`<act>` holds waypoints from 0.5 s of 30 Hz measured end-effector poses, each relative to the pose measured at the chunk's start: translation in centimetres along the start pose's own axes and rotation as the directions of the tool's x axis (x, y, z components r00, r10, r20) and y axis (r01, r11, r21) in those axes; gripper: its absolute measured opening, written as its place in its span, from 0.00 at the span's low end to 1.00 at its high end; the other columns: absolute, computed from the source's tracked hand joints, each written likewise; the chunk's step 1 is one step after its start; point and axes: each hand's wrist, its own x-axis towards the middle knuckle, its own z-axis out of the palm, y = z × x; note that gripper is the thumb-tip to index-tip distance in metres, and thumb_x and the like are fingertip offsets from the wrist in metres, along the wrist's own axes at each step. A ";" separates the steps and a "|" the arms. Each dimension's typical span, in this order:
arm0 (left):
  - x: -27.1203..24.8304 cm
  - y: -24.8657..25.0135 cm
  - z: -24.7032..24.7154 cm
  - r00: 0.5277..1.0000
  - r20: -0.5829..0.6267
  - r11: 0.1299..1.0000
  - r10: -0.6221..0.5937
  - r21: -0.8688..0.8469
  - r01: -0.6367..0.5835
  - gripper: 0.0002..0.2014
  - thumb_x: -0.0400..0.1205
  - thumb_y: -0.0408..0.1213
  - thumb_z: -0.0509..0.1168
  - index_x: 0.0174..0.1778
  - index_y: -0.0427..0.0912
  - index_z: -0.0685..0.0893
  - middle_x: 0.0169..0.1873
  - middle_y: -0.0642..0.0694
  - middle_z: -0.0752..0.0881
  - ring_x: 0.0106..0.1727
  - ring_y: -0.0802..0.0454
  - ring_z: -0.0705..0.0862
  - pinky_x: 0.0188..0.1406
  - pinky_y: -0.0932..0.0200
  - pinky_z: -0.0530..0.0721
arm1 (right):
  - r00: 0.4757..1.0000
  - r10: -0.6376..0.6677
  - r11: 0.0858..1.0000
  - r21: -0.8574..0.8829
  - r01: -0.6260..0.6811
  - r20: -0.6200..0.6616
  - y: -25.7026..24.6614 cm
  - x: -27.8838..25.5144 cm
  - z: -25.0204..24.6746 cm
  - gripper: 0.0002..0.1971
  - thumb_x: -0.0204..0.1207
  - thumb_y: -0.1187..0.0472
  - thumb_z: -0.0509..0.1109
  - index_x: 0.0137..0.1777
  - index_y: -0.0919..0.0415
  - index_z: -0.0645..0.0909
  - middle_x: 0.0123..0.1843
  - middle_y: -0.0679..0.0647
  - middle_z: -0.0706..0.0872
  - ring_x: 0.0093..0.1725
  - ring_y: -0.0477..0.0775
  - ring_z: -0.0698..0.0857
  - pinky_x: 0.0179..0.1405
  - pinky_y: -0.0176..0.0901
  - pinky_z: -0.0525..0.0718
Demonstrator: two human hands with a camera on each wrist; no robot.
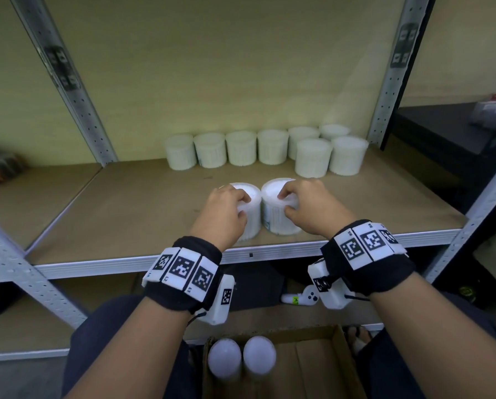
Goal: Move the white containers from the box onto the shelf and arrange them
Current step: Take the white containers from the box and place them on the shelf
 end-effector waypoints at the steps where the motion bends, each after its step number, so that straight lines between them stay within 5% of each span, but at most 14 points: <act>1: 0.4 0.0 0.1 1.000 -0.002 1.000 0.001 0.001 -0.001 0.17 0.82 0.31 0.61 0.67 0.45 0.81 0.68 0.48 0.79 0.71 0.51 0.70 0.66 0.66 0.65 | 1.000 0.006 1.000 -0.005 -0.006 -0.001 0.1 0.4 0.0 0.17 0.75 0.62 0.66 0.64 0.51 0.82 0.67 0.58 0.79 0.63 0.57 0.81 0.60 0.47 0.80; 8: 4.8 -0.4 0.5 0.999 0.040 1.000 -0.013 0.013 0.012 0.17 0.81 0.29 0.62 0.66 0.43 0.83 0.67 0.43 0.81 0.68 0.47 0.80 0.64 0.59 0.76 | 1.000 0.027 0.999 -0.027 -0.027 -0.009 0.8 4.3 -0.3 0.17 0.76 0.63 0.68 0.65 0.54 0.82 0.68 0.57 0.81 0.66 0.57 0.81 0.67 0.46 0.79; 15: 9.4 -1.3 1.3 0.996 0.088 0.999 -0.024 0.032 0.021 0.18 0.80 0.27 0.63 0.66 0.42 0.82 0.68 0.42 0.80 0.68 0.45 0.80 0.64 0.58 0.77 | 0.999 0.039 0.996 -0.078 -0.040 -0.012 1.5 8.1 -0.4 0.16 0.76 0.63 0.68 0.64 0.54 0.83 0.68 0.56 0.82 0.64 0.59 0.82 0.64 0.46 0.80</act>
